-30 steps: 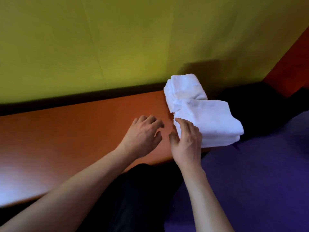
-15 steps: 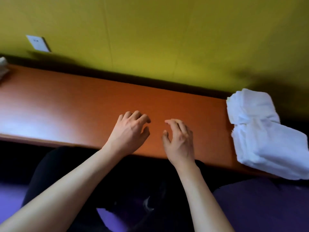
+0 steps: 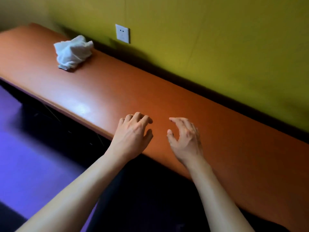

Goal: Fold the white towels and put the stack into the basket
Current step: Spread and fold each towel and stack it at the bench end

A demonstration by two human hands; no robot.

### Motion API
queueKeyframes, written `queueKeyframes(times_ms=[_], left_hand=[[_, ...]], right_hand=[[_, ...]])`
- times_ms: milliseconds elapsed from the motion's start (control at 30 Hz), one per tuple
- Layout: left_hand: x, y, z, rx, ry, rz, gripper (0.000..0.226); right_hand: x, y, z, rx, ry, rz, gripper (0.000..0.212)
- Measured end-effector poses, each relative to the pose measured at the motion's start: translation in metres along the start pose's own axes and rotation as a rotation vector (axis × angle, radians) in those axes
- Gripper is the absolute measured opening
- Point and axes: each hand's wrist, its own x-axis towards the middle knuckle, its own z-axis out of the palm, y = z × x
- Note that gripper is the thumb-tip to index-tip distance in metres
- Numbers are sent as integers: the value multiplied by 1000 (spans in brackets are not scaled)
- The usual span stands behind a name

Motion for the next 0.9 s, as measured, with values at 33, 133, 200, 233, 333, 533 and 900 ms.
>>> queueKeyframes(times_ms=[33, 133, 200, 233, 333, 533, 900], left_hand=[[4, -17, 2, 13, 1, -26, 36], [20, -70, 8, 55, 1, -108, 40], [31, -103, 12, 66, -9, -156, 39], [37, -119, 15, 74, -2, -177, 38], [58, -166, 24, 95, 12, -246, 32], [114, -260, 34, 250, 28, -322, 49], [221, -396, 44, 334, 56, -589, 58]], right_hand=[[14, -8, 12, -2, -17, -19, 41], [56, -34, 47, -7, -83, -96, 43], [85, -47, 70, -15, -106, -146, 44], [98, -52, 82, -17, -126, -161, 45], [136, -65, 117, -23, -180, -198, 44], [193, -88, 179, -126, -345, -257, 49], [230, -91, 247, -284, -213, -320, 64]])
